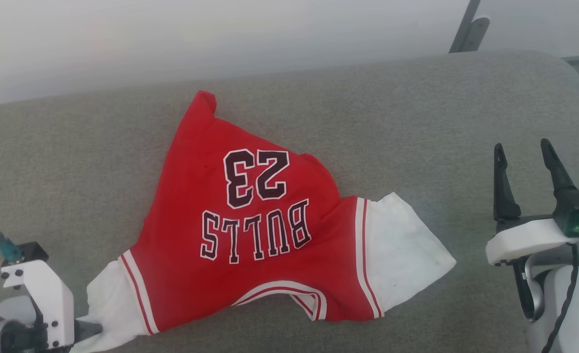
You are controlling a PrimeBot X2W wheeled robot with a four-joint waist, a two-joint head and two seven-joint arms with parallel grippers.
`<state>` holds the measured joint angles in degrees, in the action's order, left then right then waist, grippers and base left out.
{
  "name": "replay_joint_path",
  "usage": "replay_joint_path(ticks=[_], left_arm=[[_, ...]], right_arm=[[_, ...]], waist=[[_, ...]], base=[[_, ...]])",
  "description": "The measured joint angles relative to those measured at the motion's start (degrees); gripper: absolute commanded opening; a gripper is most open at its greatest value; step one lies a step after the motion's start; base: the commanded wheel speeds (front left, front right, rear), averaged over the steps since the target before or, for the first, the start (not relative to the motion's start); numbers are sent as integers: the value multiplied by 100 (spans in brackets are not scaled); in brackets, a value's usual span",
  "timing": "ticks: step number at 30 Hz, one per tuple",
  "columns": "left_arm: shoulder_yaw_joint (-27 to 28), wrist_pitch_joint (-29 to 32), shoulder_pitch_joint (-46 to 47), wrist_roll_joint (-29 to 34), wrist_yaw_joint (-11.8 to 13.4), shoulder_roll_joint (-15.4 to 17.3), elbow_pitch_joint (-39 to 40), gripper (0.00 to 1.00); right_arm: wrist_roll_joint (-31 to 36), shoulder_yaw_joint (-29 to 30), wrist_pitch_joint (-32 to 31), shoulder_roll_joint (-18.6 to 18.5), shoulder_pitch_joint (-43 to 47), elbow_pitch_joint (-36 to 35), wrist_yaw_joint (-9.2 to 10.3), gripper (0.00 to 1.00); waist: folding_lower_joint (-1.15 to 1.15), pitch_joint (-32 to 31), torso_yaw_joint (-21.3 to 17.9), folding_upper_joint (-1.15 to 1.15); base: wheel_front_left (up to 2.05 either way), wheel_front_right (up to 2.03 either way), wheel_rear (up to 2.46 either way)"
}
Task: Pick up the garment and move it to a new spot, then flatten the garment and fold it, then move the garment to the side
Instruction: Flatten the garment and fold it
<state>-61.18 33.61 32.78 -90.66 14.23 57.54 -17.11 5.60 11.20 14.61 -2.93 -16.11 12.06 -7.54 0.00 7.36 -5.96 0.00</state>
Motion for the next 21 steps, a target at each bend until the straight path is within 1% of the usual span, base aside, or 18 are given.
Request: replay_joint_path(ticks=[5, 6, 9, 10, 11, 13, 16, 17, 21], left_arm=[[-69, -370, -70, 264, -127, -119, -302, 100], [-41, -450, -90, 241, -132, -180, -403, 100], [5, -504, -154, 149, -254, -319, -639, 100], [16, -506, -171, 125, -315, -364, -710, 46], [45, -531, -186, 69, -354, -413, -779, 0], [44, -552, -196, 58, -504, -472, -883, 0], [64, -710, -205, 91, -711, -598, -1053, 0], [69, -749, -205, 91, -756, -644, -1096, 0], [67, -760, -170, 145, -856, -723, -1232, 0]], right_arm=[[3, -30, -14, 0, -5, -7, 0, 100], [3, -41, -34, 0, -9, -8, 0, 100], [3, -80, -52, 0, -26, -15, 0, 100], [3, -102, -66, 0, -32, -15, 0, 100], [0, -141, -110, -3, -34, -12, 0, 100], [-46, -222, -201, -1, -32, 14, 0, 100], [-267, -575, -593, -91, -10, 132, -1, 100], [-385, -710, -802, -126, 10, 172, 0, 100], [-1007, -1259, -1774, -493, 94, 301, 0, 100]], waist=[[0, 62, 49, 0], [0, 72, 57, 0], [0, 107, 71, 0], [0, 115, 74, 0], [0, 121, 80, 0], [0, 130, 92, 0], [0, 138, 116, 0], [0, 141, 125, 1], [0, 152, 170, 1]], base=[[0, 0, 0], [0, 0, 0], [0, 0, 0], [0, 0, 0], [0, 0, 0], [0, 0, 0], [0, 0, 0], [0, 0, 0], [0, 0, 0]])
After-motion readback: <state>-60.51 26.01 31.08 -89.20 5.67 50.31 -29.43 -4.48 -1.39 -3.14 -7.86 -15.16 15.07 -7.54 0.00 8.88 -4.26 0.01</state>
